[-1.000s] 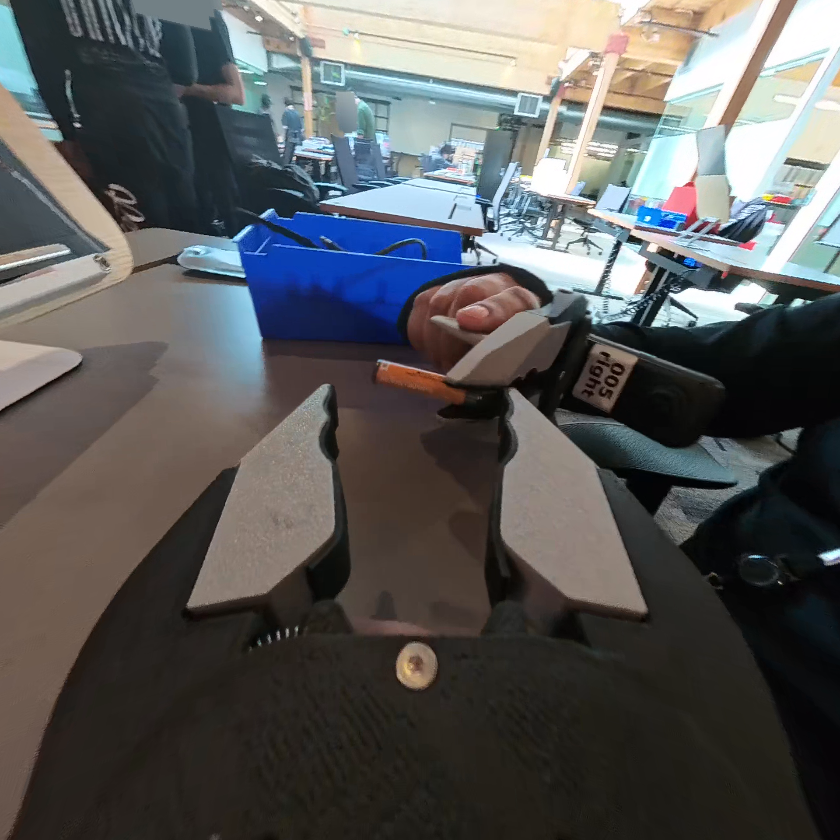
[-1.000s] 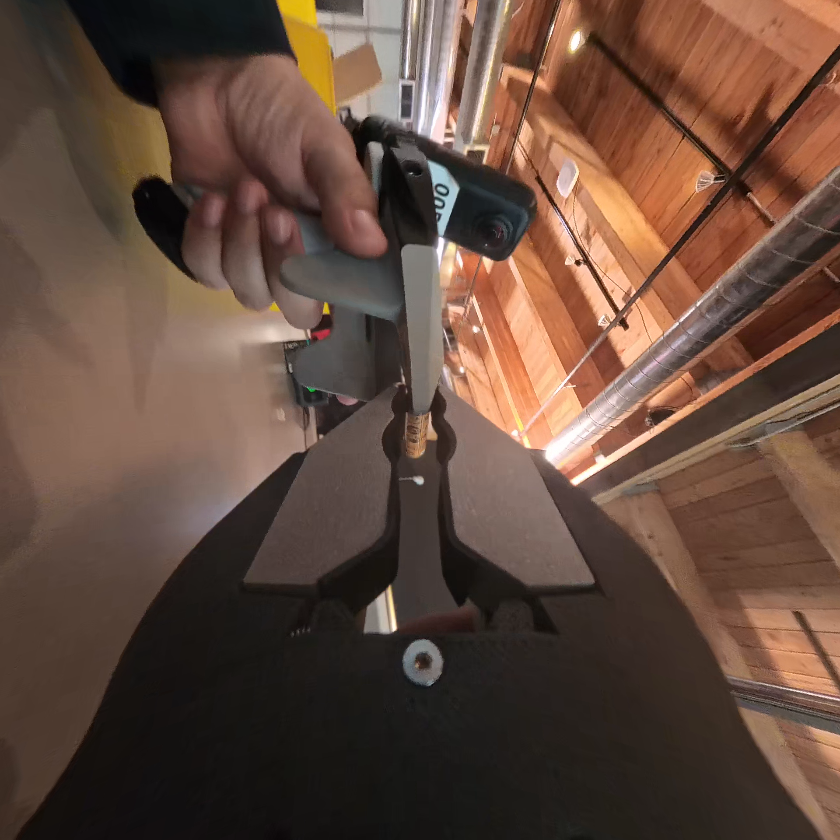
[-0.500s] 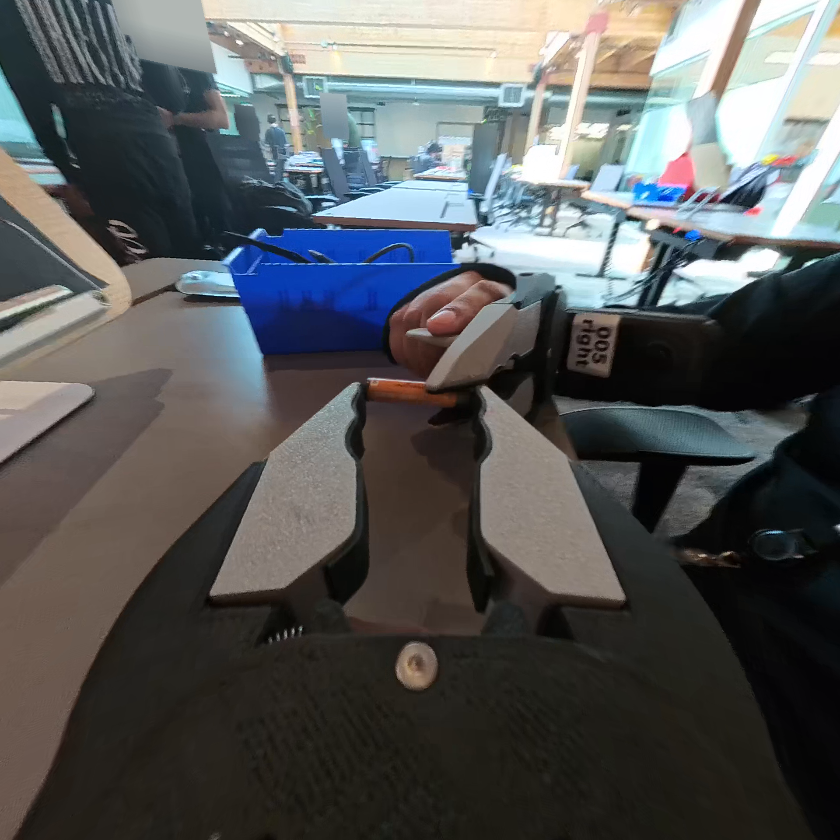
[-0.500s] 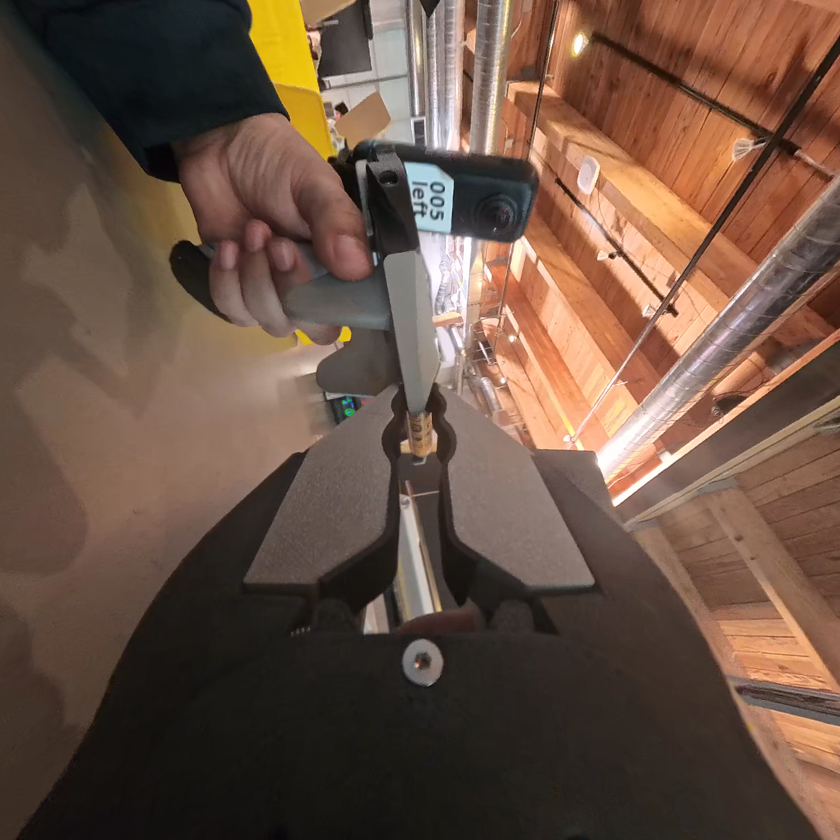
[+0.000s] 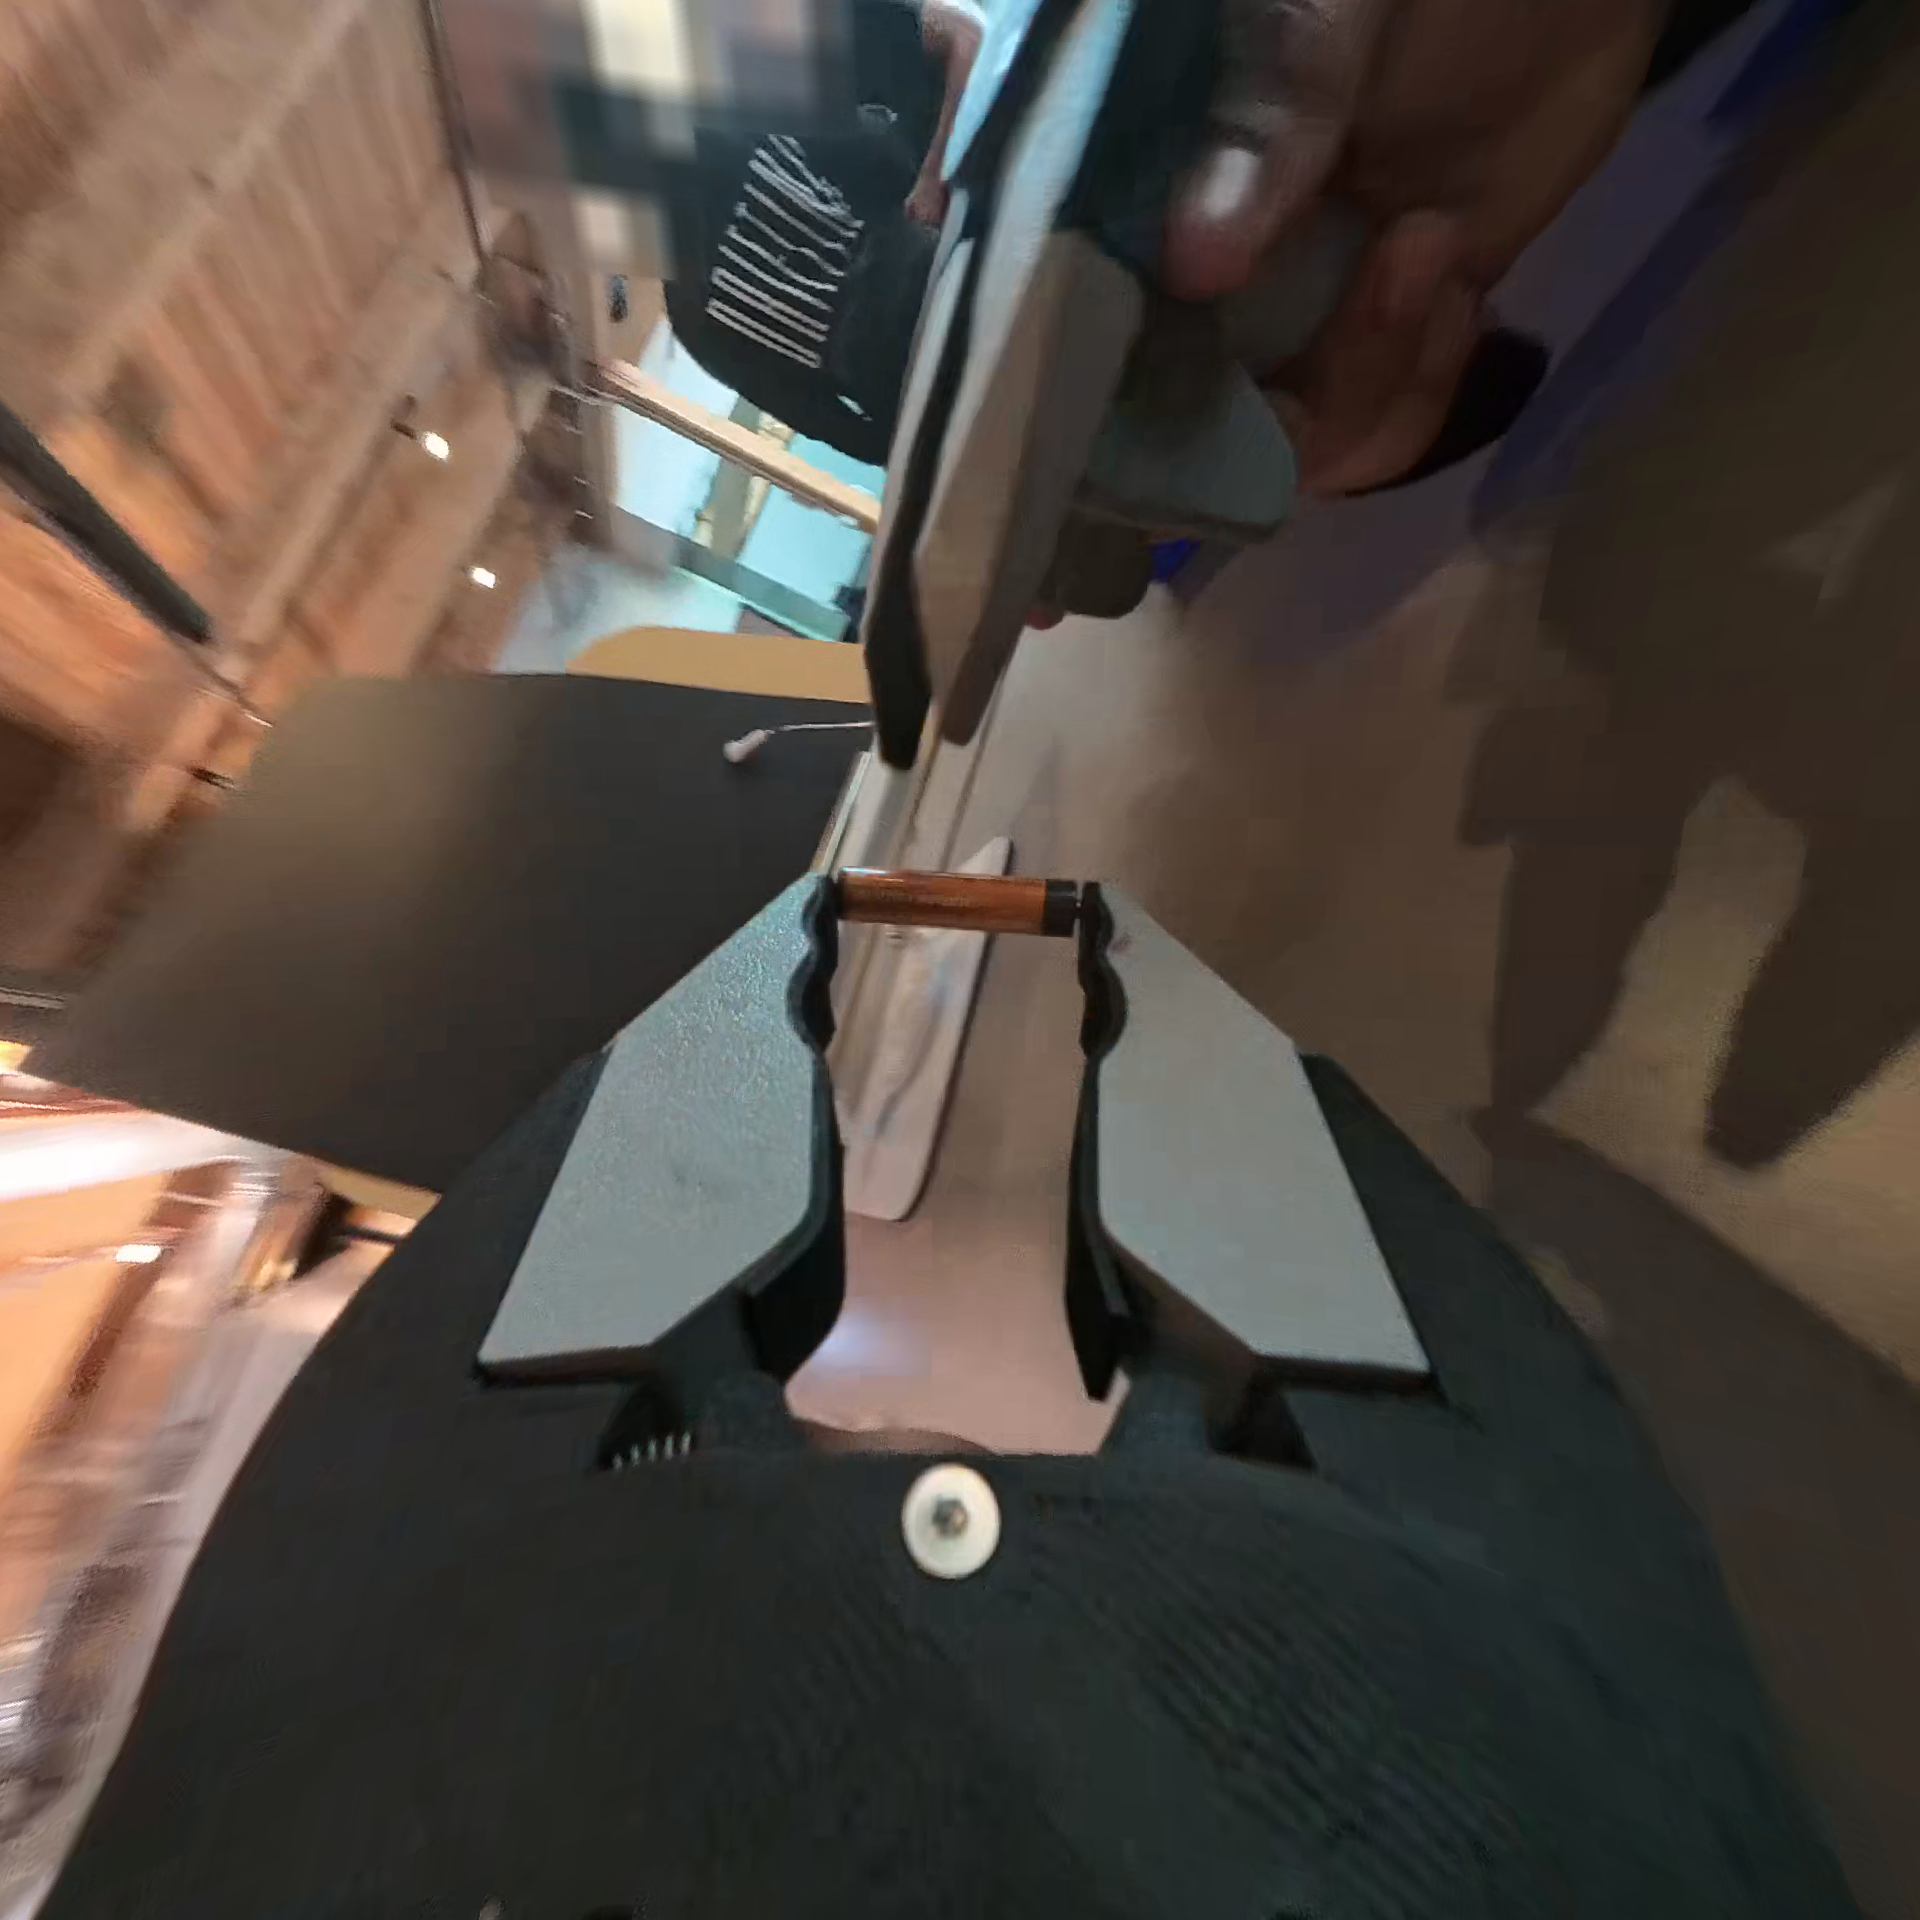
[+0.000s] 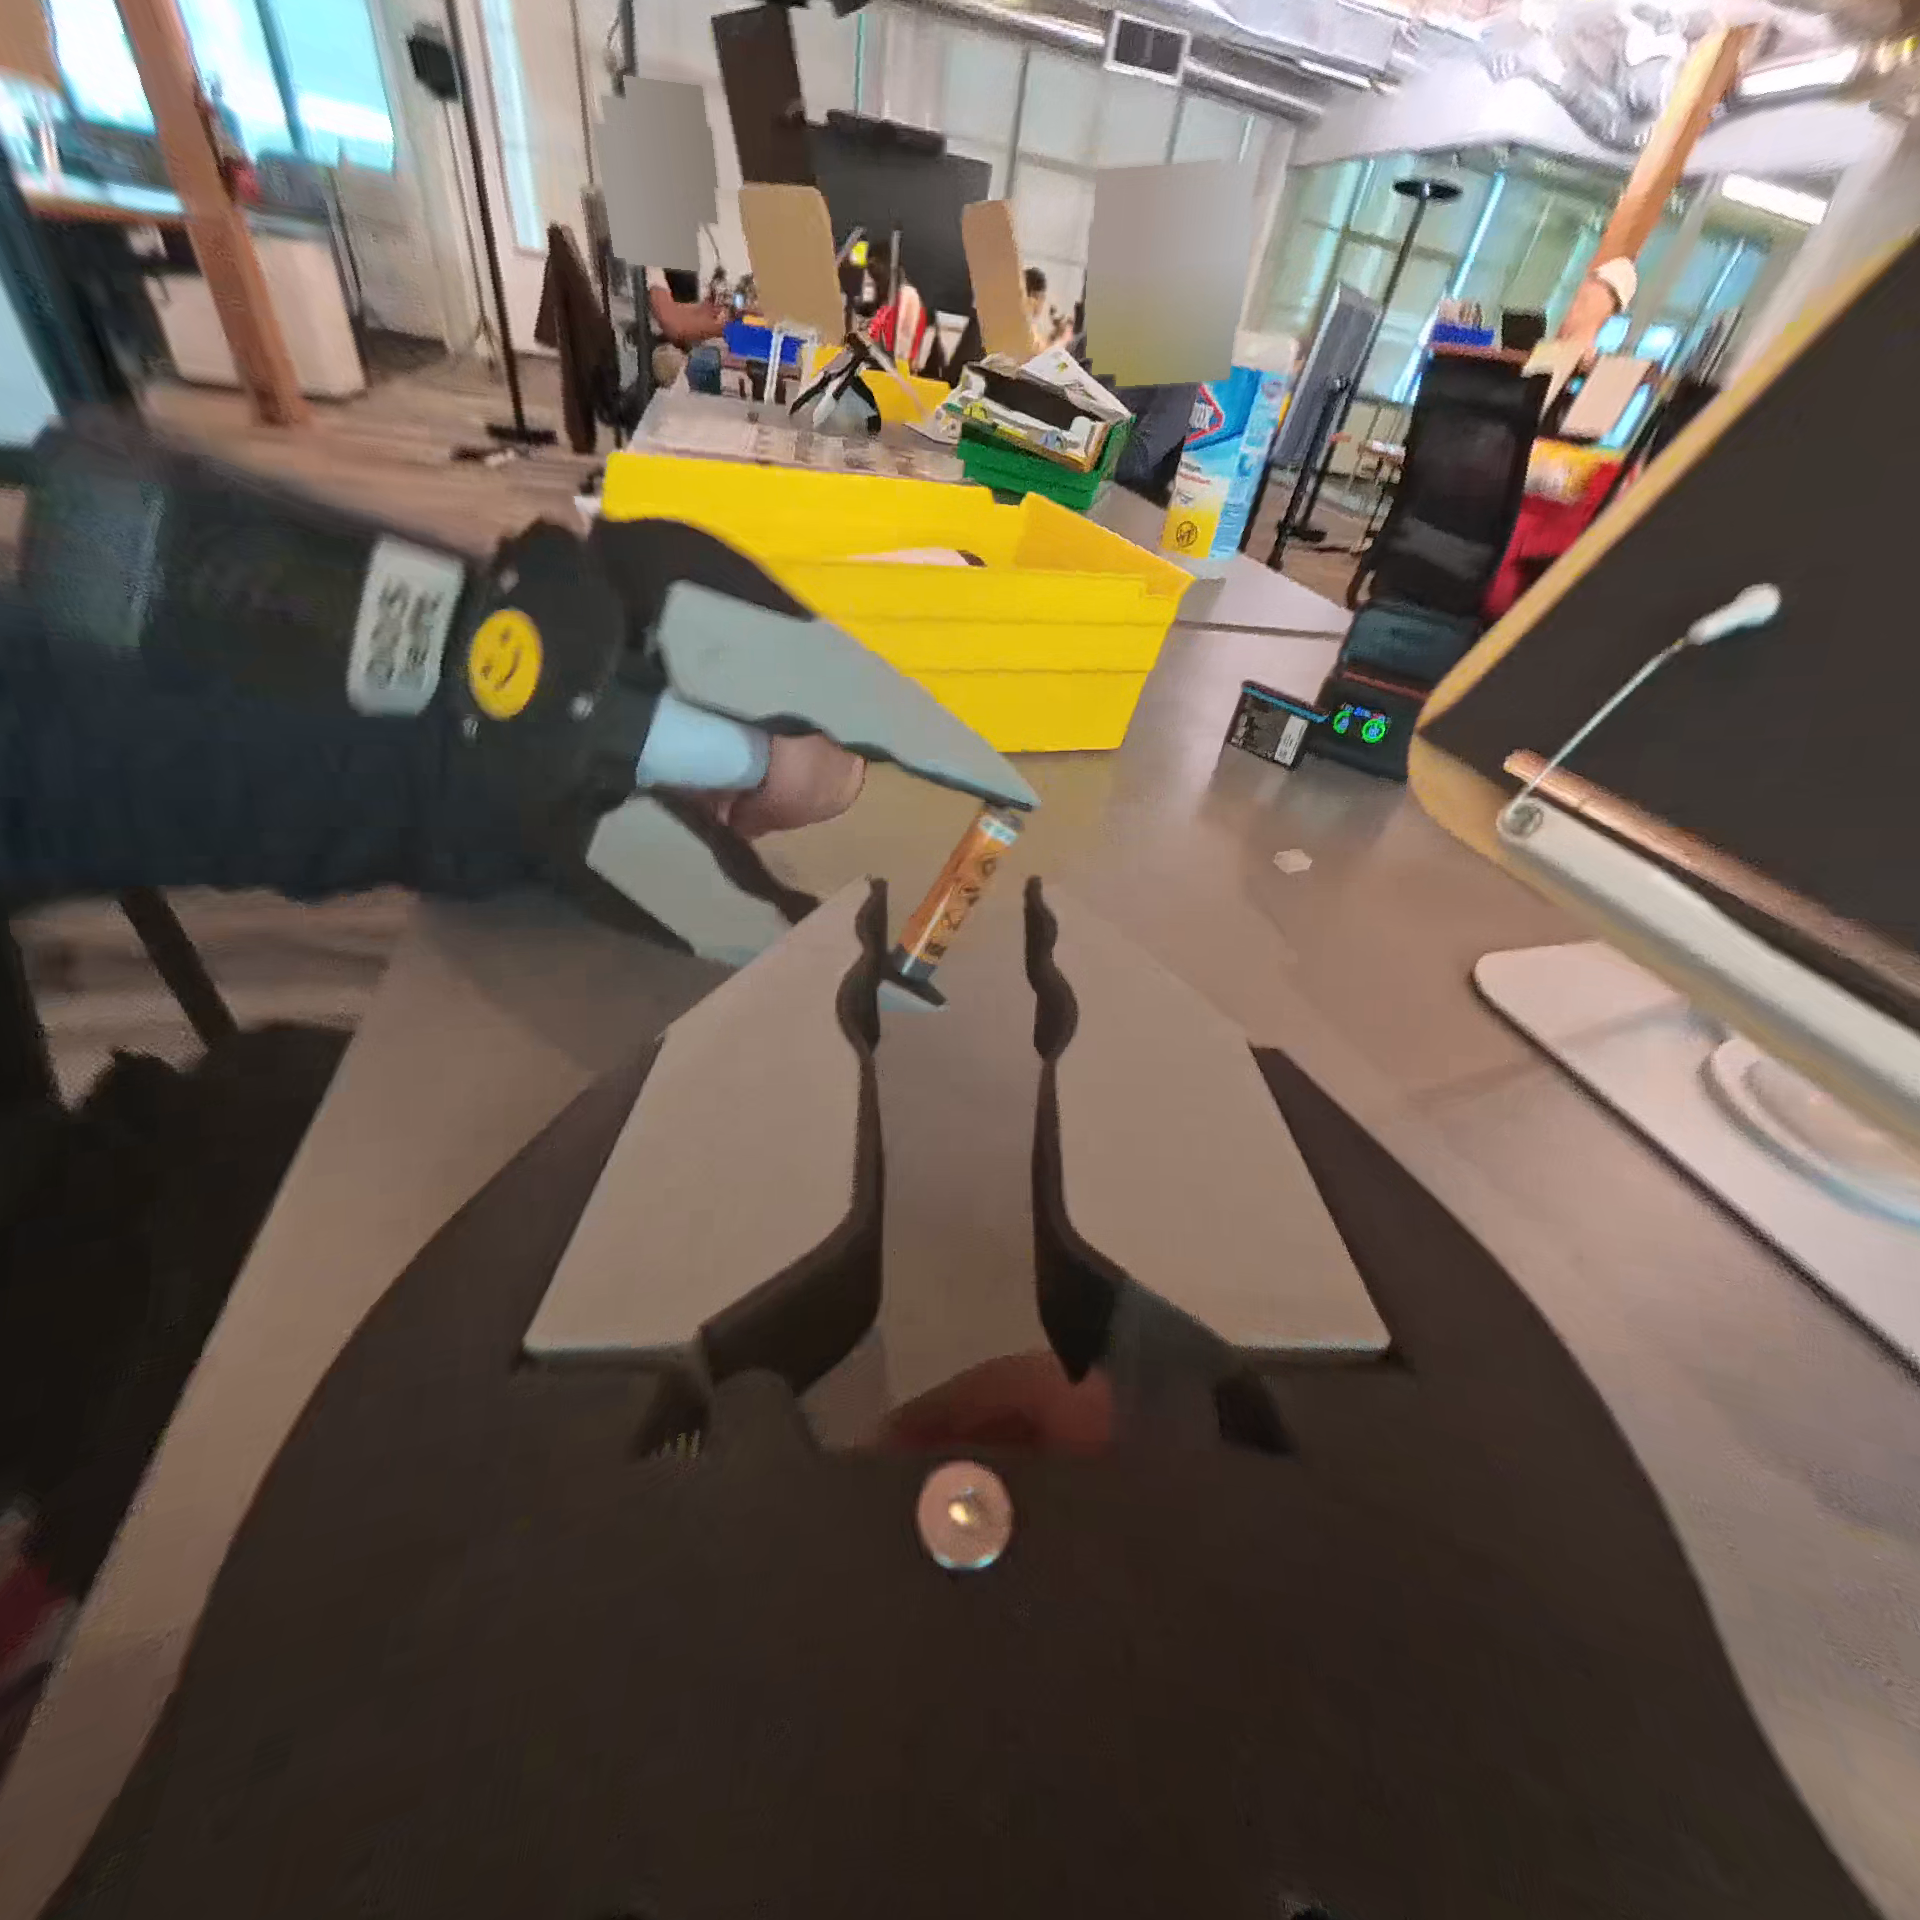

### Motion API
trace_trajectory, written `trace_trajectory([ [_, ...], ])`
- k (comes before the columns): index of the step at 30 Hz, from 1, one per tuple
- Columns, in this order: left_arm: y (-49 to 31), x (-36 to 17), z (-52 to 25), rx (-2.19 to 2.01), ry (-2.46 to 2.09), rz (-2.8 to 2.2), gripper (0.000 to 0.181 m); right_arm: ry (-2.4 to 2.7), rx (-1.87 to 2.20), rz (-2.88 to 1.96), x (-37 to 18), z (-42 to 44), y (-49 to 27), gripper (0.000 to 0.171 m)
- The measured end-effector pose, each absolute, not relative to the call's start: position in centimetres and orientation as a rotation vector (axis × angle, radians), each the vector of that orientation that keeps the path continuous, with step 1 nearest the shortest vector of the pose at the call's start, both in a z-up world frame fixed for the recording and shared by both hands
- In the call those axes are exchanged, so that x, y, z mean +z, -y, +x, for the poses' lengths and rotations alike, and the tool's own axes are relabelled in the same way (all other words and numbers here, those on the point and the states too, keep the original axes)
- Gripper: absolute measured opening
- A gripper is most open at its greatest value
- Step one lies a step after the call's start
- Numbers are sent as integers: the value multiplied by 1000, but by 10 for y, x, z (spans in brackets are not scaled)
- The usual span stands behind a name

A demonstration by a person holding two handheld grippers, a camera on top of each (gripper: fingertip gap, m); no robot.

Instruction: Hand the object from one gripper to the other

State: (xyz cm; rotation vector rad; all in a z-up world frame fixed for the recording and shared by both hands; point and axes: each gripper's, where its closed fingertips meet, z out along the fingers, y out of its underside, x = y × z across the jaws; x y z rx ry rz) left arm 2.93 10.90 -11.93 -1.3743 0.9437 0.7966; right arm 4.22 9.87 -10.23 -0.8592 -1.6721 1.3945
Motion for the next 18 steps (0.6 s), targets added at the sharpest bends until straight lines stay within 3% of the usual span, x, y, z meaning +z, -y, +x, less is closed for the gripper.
trace_trajectory([
  [3, -113, -122, 32, 968, -1011, -1308, 45, 1652, 1386, -910, -102, 34, -100, 28],
  [10, -123, -119, 36, 902, -963, -1306, 45, 1744, 1181, -898, -128, 19, -100, 13],
  [18, -152, -121, 1, -250, -381, -1716, 51, 1598, 293, -521, -136, -7, -171, 7],
])
